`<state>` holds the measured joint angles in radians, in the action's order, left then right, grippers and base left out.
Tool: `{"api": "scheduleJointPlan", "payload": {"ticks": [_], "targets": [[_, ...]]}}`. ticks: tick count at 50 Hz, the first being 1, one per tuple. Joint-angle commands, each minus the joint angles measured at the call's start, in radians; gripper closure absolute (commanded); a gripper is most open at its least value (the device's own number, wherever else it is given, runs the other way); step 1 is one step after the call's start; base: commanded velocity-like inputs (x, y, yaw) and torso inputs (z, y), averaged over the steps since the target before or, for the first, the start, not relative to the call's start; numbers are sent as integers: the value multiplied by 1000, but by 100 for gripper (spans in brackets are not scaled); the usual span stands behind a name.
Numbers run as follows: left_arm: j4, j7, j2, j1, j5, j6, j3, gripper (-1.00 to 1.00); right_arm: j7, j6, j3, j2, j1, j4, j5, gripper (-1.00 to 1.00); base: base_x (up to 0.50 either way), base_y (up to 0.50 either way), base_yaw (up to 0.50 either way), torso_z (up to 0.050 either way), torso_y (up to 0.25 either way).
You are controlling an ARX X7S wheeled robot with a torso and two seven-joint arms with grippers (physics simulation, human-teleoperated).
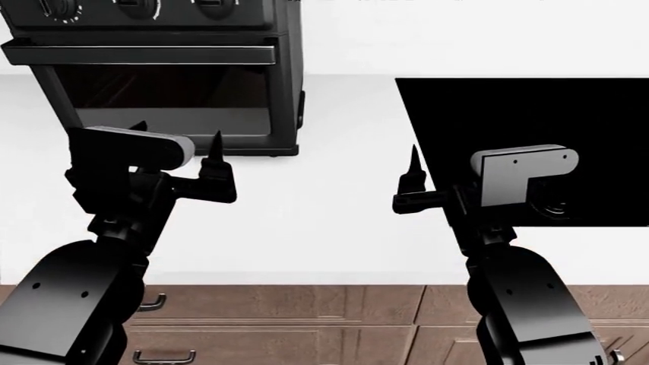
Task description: Open the toaster oven door.
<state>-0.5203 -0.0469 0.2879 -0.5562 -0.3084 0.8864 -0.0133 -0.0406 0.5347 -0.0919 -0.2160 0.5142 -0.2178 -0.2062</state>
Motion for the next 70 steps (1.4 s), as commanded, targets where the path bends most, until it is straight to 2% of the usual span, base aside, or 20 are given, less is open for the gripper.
{"api": "scheduleJointPlan", "payload": {"ticks": [1, 6, 11, 19, 24, 28, 35, 41, 47, 57, 70], "targets": [[-9, -2, 10, -1, -2, 7, -11, -100, -5, 3, -4, -3, 0, -4, -6, -100, 289, 0, 0, 0, 0], [-16, 8, 56, -11, 34, 5, -69, -100, -10, 5, -4, -6, 1, -9, -7, -100, 0, 0, 0, 0, 0], [-56, 51, 209, -64, 141, 9, -225, -100, -11, 1, -3, -8, -1, -9, -10, -100, 0, 0, 0, 0, 0], [-85, 171, 443, -250, 305, 62, -486, -100, -12, -3, -5, -4, 0, -9, -21, -100, 0, 0, 0, 0, 0], [-47, 263, 545, -371, 427, 44, -670, -100, -12, -5, -2, -7, -3, -11, -27, -100, 0, 0, 0, 0, 0], [-7, 345, 591, -466, 513, 14, -788, -100, -13, -8, -2, -6, -6, -12, -31, -100, 0, 0, 0, 0, 0], [104, 494, 622, -638, 647, -74, -952, -100, -15, -14, -1, -5, -10, -12, -39, -100, 0, 0, 0, 0, 0], [145, 624, 636, -734, 696, -128, -1031, -100, -16, -22, 1, -3, -16, -11, -46, -100, 0, 0, 0, 0, 0], [187, 703, 632, -787, 728, -159, -1081, -100, -15, -35, 1, -1, -23, -5, -52, -100, 0, 0, 0, 0, 0], [314, 734, 561, -847, 749, -212, -1122, -100, -19, -31, -3, -4, -24, -13, -59, -100, 0, 0, 0, 0, 0], [482, 683, 481, -897, 747, -314, -1128, -100, -26, -28, -7, -10, -16, -13, -63, -100, 0, 0, 0, 0, 0]]}}
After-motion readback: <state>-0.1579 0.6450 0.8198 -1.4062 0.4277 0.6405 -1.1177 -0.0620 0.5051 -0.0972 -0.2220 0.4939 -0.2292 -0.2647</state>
